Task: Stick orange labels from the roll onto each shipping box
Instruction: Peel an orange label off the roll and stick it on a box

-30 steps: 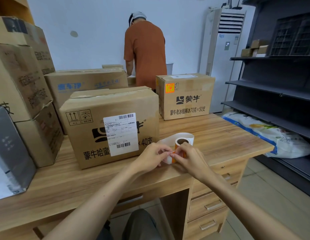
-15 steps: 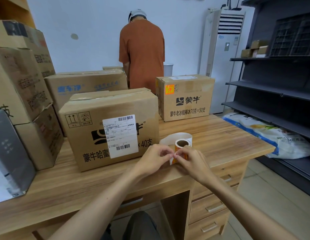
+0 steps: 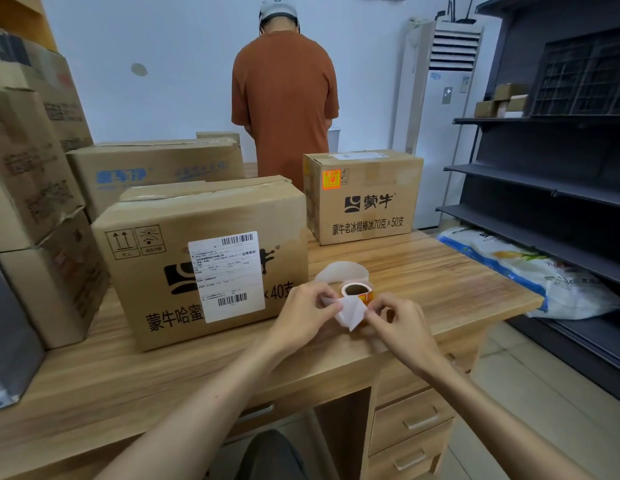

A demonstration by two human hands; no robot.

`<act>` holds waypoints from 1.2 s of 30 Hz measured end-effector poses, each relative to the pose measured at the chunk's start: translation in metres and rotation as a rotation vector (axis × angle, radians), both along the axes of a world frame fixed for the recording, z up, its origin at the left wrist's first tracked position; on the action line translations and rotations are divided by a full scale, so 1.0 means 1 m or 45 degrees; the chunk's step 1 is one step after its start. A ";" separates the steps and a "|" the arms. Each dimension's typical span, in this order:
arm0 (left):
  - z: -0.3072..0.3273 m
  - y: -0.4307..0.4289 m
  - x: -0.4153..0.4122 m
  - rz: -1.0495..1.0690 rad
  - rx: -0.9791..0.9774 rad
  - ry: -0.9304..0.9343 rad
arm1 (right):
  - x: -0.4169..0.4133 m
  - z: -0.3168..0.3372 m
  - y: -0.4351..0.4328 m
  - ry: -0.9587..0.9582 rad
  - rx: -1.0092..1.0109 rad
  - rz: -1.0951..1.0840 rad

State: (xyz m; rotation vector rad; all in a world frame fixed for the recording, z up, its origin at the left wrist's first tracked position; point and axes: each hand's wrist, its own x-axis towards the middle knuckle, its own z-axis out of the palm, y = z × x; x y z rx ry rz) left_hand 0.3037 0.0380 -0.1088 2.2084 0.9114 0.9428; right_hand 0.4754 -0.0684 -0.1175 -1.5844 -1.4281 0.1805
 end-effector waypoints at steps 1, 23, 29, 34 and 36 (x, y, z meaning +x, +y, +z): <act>0.000 0.000 0.001 0.011 0.004 0.001 | 0.003 0.001 -0.002 0.037 -0.005 -0.019; 0.041 -0.019 -0.028 0.065 -0.044 -0.227 | -0.027 0.049 -0.010 -0.492 0.335 -0.183; 0.082 -0.041 -0.072 0.202 -0.226 -0.365 | -0.084 0.056 0.014 -0.971 0.502 -0.144; 0.092 -0.046 -0.113 0.362 -0.212 -0.323 | -0.127 0.067 0.022 -1.040 0.646 -0.042; 0.095 -0.045 -0.132 0.403 -0.188 -0.322 | -0.140 0.070 0.024 -1.011 0.691 0.073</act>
